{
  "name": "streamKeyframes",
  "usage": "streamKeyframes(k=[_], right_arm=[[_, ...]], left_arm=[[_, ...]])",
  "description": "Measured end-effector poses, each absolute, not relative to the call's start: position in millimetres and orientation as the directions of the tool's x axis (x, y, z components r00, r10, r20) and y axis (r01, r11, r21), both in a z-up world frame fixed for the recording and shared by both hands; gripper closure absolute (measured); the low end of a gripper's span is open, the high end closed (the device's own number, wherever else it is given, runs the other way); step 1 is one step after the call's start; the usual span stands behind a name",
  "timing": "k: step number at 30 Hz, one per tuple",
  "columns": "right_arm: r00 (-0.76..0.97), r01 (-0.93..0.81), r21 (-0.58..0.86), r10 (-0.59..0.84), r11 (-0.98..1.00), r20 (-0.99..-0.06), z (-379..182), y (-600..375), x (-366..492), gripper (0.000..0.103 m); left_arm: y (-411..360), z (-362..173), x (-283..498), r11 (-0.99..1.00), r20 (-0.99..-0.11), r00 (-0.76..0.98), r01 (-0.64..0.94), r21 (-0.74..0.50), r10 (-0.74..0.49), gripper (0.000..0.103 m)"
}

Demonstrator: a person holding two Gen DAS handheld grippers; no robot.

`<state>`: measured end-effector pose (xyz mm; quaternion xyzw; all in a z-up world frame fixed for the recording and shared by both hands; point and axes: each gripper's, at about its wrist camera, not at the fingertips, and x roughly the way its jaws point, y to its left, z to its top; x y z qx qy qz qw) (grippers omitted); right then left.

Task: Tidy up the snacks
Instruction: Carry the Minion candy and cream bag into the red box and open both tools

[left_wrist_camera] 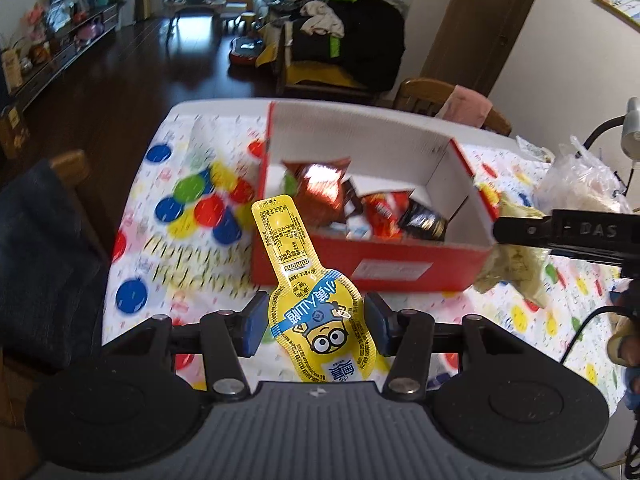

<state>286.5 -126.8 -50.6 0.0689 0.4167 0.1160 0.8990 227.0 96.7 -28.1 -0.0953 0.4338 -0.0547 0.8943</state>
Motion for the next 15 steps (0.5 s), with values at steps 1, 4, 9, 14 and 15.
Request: streamKeyframes(k=[1, 4, 9, 14, 15], right_arm=[[0.629, -0.158, 0.218, 0.268, 0.963, -0.73, -49, -126, 290, 0.054], [0.635, -0.174, 0.217, 0.278, 0.961, -0.721, -45, -126, 301, 0.054], [0.636, -0.185, 0.204, 0.276, 0.961, -0.721, -44, -125, 324, 0.054], [0.622, -0.19, 0.204, 0.279, 0.96, -0.732, -49, -125, 349, 0.054], [0.621, -0.19, 0.197, 0.274, 0.962, -0.734, -50, -124, 353, 0.054]], left_arm=[[95, -25, 231, 0.975, -0.761, 0.621, 0.02, -0.22, -0.184, 0.052], [89, -16, 244, 0.976, -0.753, 0.63, 0.036, -0.214, -0.188, 0.052], [80, -12, 269, 0.978, -0.763, 0.617, 0.056, -0.202, -0.193, 0.052], [70, -14, 294, 0.981, -0.779, 0.599, 0.064, -0.183, -0.184, 0.052], [69, -15, 299, 0.981, -0.784, 0.593, 0.063, -0.183, -0.185, 0.052]])
